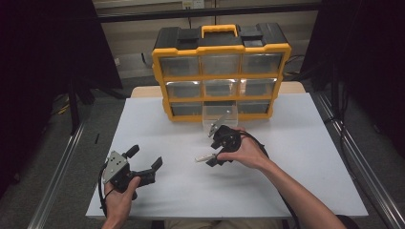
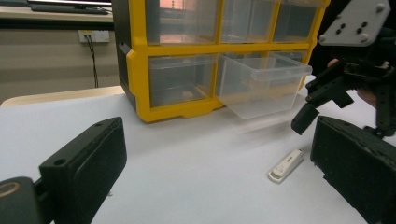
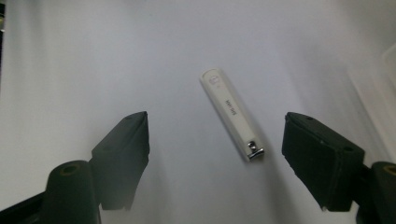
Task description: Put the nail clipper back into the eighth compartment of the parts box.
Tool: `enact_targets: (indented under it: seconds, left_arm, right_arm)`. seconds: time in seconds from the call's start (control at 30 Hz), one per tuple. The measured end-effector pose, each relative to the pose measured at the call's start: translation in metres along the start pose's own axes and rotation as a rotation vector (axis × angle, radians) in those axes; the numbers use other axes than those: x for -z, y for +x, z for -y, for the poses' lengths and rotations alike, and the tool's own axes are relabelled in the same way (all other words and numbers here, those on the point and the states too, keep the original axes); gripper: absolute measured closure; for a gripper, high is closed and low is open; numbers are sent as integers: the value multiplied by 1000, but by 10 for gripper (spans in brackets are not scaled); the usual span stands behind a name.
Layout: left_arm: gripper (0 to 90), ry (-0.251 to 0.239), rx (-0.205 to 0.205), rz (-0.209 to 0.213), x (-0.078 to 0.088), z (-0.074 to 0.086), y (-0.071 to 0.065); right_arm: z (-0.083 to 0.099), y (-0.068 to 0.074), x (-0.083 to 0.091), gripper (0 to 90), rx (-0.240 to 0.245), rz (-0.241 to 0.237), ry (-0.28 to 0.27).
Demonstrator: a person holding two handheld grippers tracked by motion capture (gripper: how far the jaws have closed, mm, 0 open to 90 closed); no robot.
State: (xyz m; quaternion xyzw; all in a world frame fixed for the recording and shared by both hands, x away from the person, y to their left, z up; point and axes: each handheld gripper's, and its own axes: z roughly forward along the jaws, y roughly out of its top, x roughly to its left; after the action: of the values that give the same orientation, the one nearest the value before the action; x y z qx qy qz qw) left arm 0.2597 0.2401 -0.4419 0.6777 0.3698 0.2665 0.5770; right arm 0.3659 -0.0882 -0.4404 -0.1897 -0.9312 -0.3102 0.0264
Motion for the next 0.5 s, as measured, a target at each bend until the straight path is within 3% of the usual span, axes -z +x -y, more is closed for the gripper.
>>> enact_targets:
  seconds: [0.1,0.13,0.2,0.23,0.3,0.5]
  left_arm:
    - [36,-1,3,1,0,0,0]
    - [36,-3,5,2,0,0,0]
    - [36,-5,8,2,0,0,0]
    - [36,-2,4,4,0,0,0]
    - [36,1,6,21,-1,1,0]
    - [36,6,1,19,-1,1,0]
  right_arm:
    - [-5,1,-3,284,-16,1,60]
    - [-7,0,-5,286,5,1,69]
    - [-12,-1,-7,314,3,0,97]
    - [-16,-2,-9,369,6,-8,115]
    - [-18,-3,-10,399,23,-6,133]
    - [-27,-5,-18,446,48,-12,223]
